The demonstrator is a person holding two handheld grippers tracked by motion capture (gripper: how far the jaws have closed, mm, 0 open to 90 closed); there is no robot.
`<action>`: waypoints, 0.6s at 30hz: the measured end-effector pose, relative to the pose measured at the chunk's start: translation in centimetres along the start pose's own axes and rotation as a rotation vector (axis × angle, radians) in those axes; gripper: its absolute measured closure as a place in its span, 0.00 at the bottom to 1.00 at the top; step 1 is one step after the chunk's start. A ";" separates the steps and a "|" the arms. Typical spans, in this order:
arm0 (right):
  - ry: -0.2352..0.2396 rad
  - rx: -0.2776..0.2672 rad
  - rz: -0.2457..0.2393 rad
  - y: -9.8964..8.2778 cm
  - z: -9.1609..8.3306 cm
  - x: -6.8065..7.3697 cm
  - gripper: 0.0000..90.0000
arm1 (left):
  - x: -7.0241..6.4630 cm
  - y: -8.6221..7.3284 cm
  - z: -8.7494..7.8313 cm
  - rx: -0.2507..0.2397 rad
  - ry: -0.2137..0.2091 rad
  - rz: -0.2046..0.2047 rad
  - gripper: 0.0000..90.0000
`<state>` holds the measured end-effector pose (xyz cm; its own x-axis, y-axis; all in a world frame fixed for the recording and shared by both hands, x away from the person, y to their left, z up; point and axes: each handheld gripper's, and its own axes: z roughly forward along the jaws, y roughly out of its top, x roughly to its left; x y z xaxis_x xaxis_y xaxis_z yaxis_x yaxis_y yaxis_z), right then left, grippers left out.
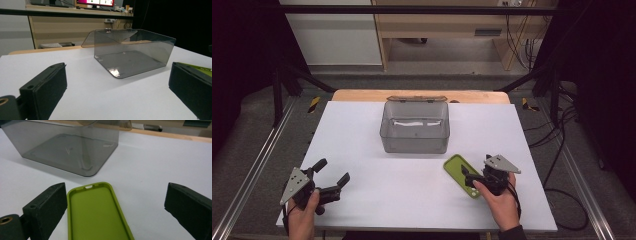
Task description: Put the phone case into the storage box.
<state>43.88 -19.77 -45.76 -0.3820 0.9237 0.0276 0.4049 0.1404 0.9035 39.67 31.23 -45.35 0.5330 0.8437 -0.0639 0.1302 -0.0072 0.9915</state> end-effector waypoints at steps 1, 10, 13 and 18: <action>-0.002 0.014 0.004 0.2 0.4 0.2 0.06 | 0.0 0.0 0.0 0.001 0.000 0.000 0.01; 0.026 0.078 -0.018 1.4 2.4 1.2 0.06 | 0.0 0.0 0.0 0.005 -0.001 -0.001 0.01; 0.029 0.089 -0.029 1.7 2.7 1.2 0.07 | 0.0 0.0 0.0 0.005 -0.001 0.000 0.01; 0.039 0.107 -0.031 1.9 3.2 1.1 0.08 | 0.0 0.0 0.0 0.007 -0.001 -0.002 0.01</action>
<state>46.92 -17.34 -45.43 -0.4266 0.9043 0.0192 0.4784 0.2076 0.8532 39.69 31.19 -45.40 0.5334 0.8433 -0.0656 0.1367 -0.0094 0.9906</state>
